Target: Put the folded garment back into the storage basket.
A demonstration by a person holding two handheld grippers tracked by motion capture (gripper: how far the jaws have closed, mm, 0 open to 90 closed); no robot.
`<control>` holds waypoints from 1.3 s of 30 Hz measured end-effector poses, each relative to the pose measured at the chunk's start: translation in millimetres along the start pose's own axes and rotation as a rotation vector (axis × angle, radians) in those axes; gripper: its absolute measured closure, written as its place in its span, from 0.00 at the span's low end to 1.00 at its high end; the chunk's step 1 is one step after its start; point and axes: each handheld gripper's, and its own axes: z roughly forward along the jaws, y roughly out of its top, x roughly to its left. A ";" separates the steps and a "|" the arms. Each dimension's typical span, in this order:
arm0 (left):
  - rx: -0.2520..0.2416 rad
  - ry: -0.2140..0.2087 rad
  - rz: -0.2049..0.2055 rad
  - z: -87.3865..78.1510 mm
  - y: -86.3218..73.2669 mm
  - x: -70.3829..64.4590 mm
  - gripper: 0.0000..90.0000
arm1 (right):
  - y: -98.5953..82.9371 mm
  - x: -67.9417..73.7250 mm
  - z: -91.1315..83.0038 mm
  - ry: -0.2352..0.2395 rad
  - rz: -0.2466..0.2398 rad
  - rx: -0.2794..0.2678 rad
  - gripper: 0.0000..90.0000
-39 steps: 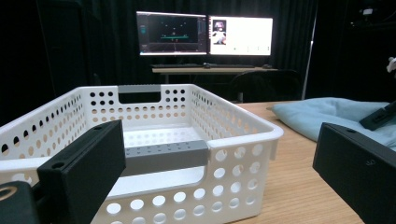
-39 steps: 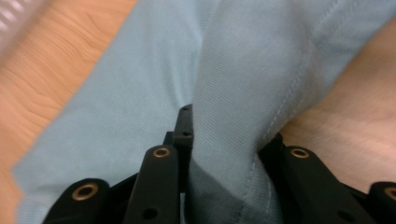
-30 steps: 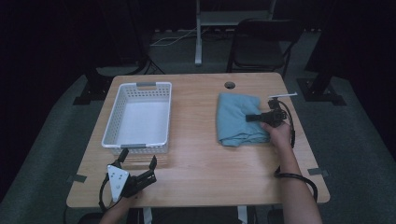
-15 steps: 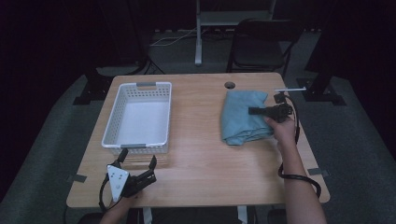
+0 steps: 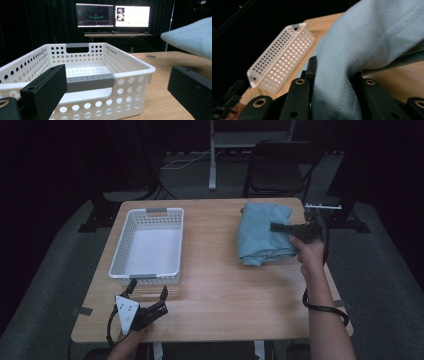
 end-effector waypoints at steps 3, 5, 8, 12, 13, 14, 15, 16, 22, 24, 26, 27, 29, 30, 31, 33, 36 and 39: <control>0.001 -0.001 0.000 0.0 0.0 0.1 0.04 | 6.2 6.9 -4.5 0.008 -0.007 -0.019 0.81; -0.002 -0.002 -0.001 -0.3 -0.1 0.1 0.04 | 10.3 11.9 -7.3 0.011 -0.012 -0.037 0.81; -0.002 -0.007 -0.001 -0.4 -0.1 0.2 0.04 | 16.2 17.6 -10.6 0.020 -0.020 -0.048 0.81; 0.000 -0.011 -0.001 0.0 0.0 0.3 0.04 | 23.1 25.3 -12.7 0.021 -0.028 -0.048 0.81; 0.001 -0.016 -0.001 0.2 0.0 0.5 0.04 | 25.0 27.0 -13.0 0.020 -0.029 -0.050 0.81; 0.001 -0.017 -0.001 0.2 0.1 0.5 0.04 | 26.9 28.4 -13.4 0.020 -0.027 -0.054 0.81; 0.001 -0.019 -0.001 0.3 0.1 0.6 0.04 | 28.9 29.7 -13.7 0.023 -0.028 -0.058 0.81; 0.001 -0.020 -0.001 0.2 0.1 0.6 0.04 | 30.9 31.2 -14.1 0.025 -0.030 -0.061 0.81; 0.001 -0.020 0.000 0.2 0.1 0.7 0.04 | 42.1 41.4 -14.7 0.034 -0.041 -0.065 0.81; 0.001 -0.020 0.000 0.2 0.1 0.7 0.04 | 45.9 46.0 -14.8 0.034 -0.046 -0.066 0.81; 0.000 -0.020 -0.001 0.3 0.1 0.6 0.04 | 49.7 50.2 -14.6 0.038 -0.054 -0.072 0.81; 0.002 -0.020 0.000 0.2 0.1 0.7 0.04 | 51.8 52.7 -14.6 0.041 -0.055 -0.072 0.81; 0.001 -0.020 0.000 0.3 0.1 0.7 0.04 | 56.3 57.2 -14.4 0.045 -0.065 -0.074 0.81; 0.000 -0.020 0.000 0.3 0.1 0.7 0.04 | 59.0 59.7 -14.5 0.043 -0.069 -0.076 0.81; 0.000 -0.020 -0.001 0.2 0.0 0.6 0.04 | 61.6 61.9 -14.8 0.040 -0.073 -0.078 0.81; -0.002 -0.019 0.000 0.1 0.0 0.6 0.04 | 66.6 66.3 -16.0 0.035 -0.080 -0.080 0.81; -0.002 -0.019 -0.001 0.0 -0.1 0.6 0.04 | 71.9 72.3 -17.6 0.041 -0.087 -0.088 0.81; -0.002 -0.019 -0.001 -0.2 -0.1 0.7 0.04 | 73.9 75.2 -17.2 0.045 -0.092 -0.095 0.81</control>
